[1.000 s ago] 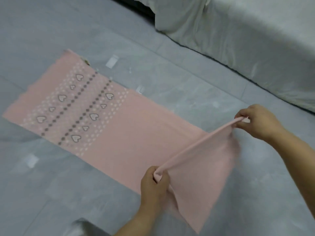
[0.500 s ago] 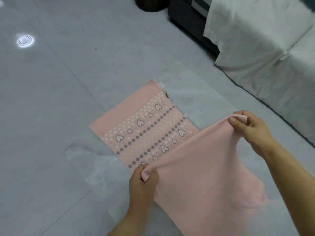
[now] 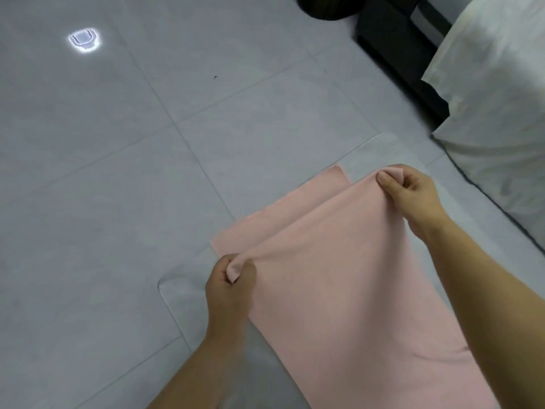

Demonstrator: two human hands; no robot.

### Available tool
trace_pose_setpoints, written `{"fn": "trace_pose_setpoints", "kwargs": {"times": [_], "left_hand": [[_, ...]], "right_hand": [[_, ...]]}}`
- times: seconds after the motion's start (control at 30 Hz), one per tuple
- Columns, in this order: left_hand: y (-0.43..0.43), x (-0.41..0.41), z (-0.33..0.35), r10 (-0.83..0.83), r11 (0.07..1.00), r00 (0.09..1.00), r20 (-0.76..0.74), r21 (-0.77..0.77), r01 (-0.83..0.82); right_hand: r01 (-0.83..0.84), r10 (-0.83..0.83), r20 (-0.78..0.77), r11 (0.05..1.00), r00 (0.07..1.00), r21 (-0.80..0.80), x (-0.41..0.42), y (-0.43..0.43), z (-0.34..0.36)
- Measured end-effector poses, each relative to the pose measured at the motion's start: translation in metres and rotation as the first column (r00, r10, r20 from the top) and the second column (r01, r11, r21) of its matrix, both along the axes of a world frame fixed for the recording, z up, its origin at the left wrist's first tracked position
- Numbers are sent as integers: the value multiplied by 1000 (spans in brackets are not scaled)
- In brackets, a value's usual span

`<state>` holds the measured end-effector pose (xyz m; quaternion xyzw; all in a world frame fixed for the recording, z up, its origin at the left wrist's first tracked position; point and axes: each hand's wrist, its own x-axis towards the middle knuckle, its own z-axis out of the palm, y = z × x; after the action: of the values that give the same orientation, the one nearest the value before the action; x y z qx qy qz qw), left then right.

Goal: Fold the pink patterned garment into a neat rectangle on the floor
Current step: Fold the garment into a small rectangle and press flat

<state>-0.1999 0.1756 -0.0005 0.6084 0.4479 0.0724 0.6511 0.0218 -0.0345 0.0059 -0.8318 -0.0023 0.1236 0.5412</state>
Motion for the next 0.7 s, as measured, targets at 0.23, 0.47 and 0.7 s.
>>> {"fn": "trace_pose_setpoints", "kwargs": {"times": [0.23,0.47,0.7], "left_hand": [[38,30,-38,90,995,995,-33,-41,-92],[64,44,-77,58,996,989,-135,-55,-66],[75,48,-97,-81,977,972,-220,175,120]], "right_hand": [[1,-3,-24,999,1000,-50,39,38,-39],[-67,63,-29,984,998,-164,56,61,-76],[-35,15,-69,951,998,-308,52,63,-101]]}}
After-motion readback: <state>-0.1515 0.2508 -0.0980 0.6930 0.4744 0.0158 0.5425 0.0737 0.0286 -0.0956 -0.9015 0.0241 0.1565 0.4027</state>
